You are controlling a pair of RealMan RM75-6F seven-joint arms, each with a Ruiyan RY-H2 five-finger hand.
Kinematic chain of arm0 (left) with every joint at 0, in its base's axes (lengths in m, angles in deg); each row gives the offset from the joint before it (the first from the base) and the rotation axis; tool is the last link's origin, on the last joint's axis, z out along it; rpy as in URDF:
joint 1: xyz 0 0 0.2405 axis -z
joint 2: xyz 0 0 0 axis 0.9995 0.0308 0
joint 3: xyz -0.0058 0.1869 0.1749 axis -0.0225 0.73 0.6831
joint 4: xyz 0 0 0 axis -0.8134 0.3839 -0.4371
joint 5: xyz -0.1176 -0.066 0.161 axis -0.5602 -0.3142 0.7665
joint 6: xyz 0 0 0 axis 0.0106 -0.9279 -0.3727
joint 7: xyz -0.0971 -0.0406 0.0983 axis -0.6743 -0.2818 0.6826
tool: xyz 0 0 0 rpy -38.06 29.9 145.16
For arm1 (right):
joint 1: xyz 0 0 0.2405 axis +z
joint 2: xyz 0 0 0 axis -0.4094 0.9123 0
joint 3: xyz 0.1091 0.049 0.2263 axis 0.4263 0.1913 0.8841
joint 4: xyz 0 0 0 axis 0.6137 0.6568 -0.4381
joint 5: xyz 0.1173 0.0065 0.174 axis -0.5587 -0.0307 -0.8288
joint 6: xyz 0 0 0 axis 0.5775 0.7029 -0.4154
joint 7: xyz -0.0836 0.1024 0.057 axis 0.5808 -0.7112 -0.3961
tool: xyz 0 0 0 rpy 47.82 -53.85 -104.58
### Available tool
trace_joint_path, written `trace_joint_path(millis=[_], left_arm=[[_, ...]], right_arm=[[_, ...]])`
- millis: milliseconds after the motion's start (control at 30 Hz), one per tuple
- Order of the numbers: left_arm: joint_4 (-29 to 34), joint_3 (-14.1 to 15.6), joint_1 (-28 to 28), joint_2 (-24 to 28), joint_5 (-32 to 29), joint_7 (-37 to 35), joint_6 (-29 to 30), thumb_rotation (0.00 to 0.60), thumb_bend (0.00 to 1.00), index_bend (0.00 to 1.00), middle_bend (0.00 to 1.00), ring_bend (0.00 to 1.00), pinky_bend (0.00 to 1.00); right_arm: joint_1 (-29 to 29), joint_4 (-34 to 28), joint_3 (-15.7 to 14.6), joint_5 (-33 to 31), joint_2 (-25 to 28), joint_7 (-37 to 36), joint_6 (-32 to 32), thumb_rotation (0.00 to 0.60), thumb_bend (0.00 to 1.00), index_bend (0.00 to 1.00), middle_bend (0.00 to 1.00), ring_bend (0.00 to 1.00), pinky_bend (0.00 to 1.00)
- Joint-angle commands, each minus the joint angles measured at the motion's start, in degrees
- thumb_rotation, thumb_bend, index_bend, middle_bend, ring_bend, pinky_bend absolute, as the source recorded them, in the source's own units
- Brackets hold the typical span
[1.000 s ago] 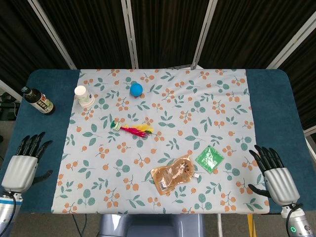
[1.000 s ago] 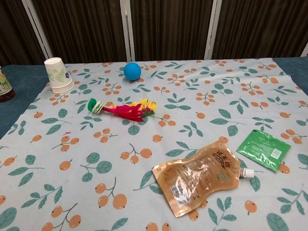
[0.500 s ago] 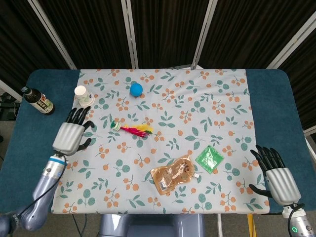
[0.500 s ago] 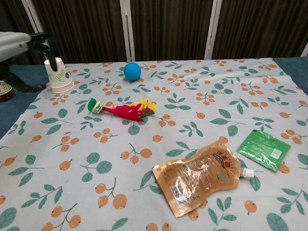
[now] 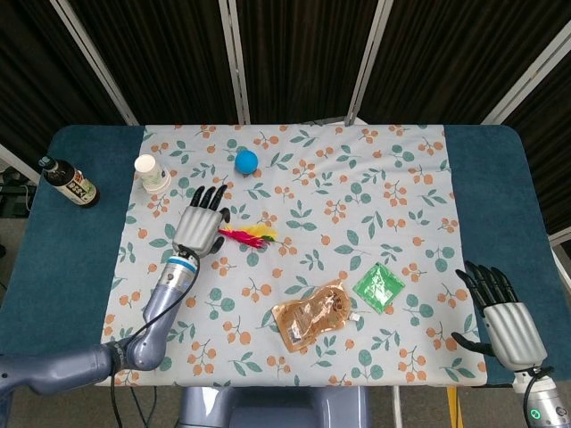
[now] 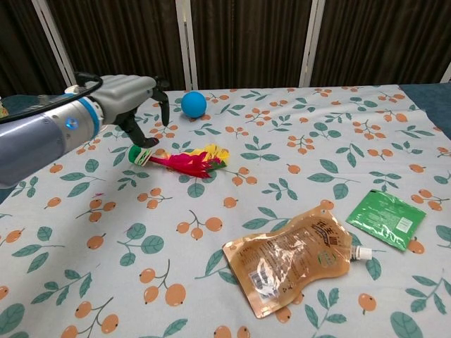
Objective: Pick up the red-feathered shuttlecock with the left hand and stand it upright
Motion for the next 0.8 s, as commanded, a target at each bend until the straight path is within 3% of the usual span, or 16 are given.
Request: trace_joint_path(millis=[33,300,800], left_arm=[[-2.56,-0.37,2.7,-2.78,-2.08,2.32,-0.02,0.6,0.35,0.45,0.0,0.0,0.0],[-8.48,-0.75,7.47,-8.48,-6.0,4.76,0.14,0.6,0.36,0.51,0.0,0.0,0.0],[-16.36,-0.55,12.38,-13.95,-9.85,6.8,-0.75,0.6,0.39,0.51,0.0,0.0,0.0]], right_arm=[[0.01,-0.06,-0.03,0.01,0.05,-0.14,-0.05,0.6,0.02,0.09,0.0,0.0,0.0],[0.05,-0.16,0.0,-0.04,0.24,-0.95,-0.1,0.6,0.02,0.09,0.0,0.0,0.0],[0.1,-0.47,0.17,-0.49,0.59,-2.06,-0.33,0.6,0.02,0.09,0.0,0.0,0.0]])
